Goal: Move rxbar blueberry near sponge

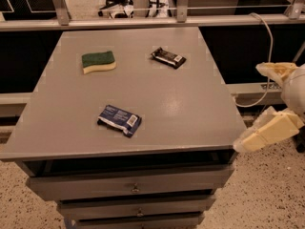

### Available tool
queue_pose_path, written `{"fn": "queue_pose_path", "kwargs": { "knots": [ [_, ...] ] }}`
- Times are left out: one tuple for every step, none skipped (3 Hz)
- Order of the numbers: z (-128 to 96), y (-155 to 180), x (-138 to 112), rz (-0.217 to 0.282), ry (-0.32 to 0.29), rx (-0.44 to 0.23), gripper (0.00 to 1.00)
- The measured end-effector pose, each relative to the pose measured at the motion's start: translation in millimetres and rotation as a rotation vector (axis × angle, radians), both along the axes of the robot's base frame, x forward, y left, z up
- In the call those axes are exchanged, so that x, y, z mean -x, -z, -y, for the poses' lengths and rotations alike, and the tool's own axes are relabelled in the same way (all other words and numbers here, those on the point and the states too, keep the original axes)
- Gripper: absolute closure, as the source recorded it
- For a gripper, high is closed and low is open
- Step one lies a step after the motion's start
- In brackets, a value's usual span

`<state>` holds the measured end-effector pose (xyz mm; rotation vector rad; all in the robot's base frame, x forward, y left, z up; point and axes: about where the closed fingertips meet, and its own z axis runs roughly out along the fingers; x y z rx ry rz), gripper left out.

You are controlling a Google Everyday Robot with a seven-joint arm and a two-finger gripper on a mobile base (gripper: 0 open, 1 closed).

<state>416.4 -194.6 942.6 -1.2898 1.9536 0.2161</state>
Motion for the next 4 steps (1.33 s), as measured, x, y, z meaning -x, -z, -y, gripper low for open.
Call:
{"fn": "queue_pose_path", "kwargs": {
  "knots": [
    [-21.2, 14.3, -13.8, 0.041, 0.021, -0.128, 0.0],
    [-27.1, 11.2, -18.3, 0.053, 0.035, -0.162, 0.0],
    [-35.4, 15.7, -17.5, 0.058, 0.019, -0.163, 0.0],
    [-62.3, 30.0, -17.3, 0.061, -0.02, -0.197, 0.0]
  ]
}}
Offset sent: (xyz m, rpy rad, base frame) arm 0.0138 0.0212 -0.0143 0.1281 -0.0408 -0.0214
